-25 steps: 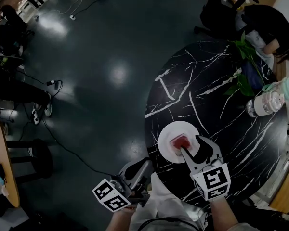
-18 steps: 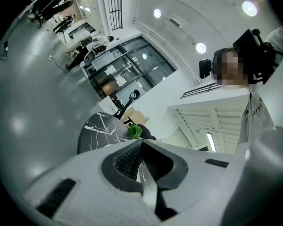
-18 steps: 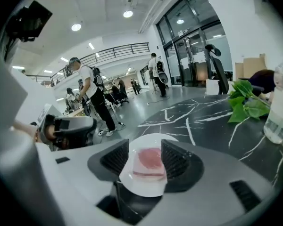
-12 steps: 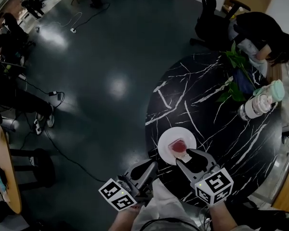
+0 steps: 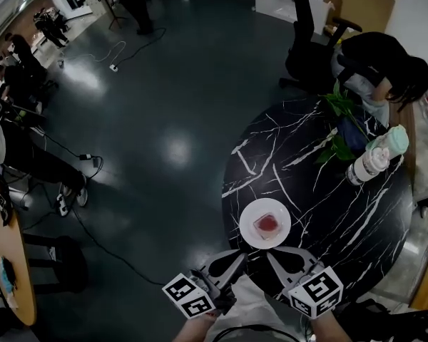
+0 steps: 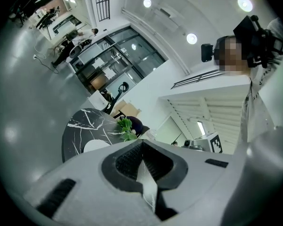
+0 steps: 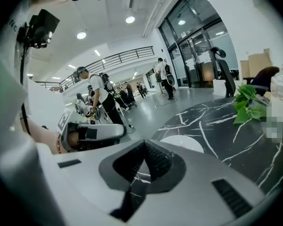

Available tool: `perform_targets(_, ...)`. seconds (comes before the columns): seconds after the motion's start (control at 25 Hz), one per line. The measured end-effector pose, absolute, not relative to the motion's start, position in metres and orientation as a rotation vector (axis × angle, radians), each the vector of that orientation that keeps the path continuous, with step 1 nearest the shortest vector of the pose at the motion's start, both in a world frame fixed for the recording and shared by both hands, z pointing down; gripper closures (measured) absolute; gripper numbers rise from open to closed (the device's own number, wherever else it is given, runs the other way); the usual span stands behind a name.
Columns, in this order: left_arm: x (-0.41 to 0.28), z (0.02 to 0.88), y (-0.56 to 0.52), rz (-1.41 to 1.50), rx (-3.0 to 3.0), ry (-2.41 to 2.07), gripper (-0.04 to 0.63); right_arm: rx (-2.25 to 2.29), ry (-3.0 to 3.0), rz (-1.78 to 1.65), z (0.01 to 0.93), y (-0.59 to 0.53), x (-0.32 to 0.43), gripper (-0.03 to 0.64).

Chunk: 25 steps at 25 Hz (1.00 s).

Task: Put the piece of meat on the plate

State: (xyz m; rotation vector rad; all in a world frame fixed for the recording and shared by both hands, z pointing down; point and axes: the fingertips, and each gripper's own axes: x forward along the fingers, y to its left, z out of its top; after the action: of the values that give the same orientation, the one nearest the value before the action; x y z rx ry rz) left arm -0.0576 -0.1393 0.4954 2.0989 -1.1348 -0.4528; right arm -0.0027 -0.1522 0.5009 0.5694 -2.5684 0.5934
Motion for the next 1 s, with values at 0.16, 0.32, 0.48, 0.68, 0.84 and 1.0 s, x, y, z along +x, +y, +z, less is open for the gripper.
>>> perform_targets(0.16,-0.049,0.488,-0.128,-0.457,2.106,-1.094,0.586,0.584,-2.568,0.582,0.492,-0.142,0.002,0.604)
perform_targets(0.32,-0.043,0.480,-0.118,-0.456,2.120,-1.062,0.586,0.612,-2.568,0.581,0.484,-0.137,0.004,0.604)
perform_targets(0.48,-0.044,0.473,-0.109,-0.450,2.122,-1.066,0.586,0.620,-2.580,0.545,0.472,-0.131,0.001,0.604)
perform_targets(0.68,-0.049,0.460,-0.101,-0.446,2.161,-1.067,0.586,0.598,-2.593,0.461,0.456,-0.120,-0.008,0.604)
perform_targets(0.84,-0.053,0.454,-0.095,-0.482,2.121,-1.086,0.586,0.607,-2.606,0.478,0.451,-0.113,-0.010,0.604)
perform_targets(1.0,-0.053,0.459,-0.080,-0.495,2.044,-1.091,0.586,0.654,-2.618,0.550,0.449,-0.103,-0.012,0.604)
